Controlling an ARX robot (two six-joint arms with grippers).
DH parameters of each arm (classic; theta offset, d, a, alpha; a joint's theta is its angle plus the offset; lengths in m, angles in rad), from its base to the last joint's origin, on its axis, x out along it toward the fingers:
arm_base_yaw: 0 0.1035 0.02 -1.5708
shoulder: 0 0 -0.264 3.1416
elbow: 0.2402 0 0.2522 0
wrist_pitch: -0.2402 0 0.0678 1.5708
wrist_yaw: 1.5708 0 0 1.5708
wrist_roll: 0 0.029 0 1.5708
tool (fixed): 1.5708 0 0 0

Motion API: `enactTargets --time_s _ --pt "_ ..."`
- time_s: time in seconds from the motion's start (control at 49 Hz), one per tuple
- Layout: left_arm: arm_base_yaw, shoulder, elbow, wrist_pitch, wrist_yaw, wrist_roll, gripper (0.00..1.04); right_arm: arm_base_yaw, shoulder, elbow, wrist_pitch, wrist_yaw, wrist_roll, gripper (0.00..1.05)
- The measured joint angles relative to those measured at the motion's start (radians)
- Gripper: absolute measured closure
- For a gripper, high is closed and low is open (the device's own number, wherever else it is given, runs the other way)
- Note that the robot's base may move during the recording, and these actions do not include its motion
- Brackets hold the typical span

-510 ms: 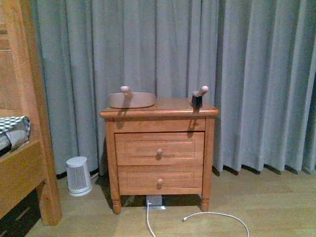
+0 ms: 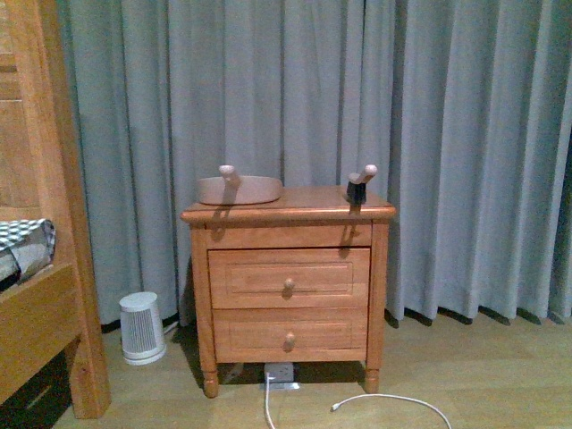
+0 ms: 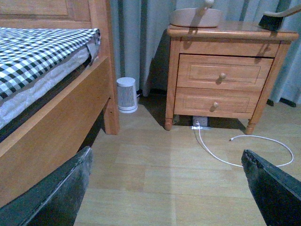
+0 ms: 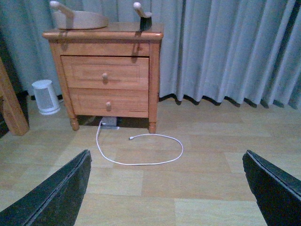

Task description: Clean up trash

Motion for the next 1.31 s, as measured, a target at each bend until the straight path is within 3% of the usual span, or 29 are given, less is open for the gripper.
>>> enactTargets --time_s 1.305 --pt "0.000 0.000 0.000 0.000 0.000 0.000 0.08 0.000 0.000 0.000 0.000 0.000 0.000 0.07"
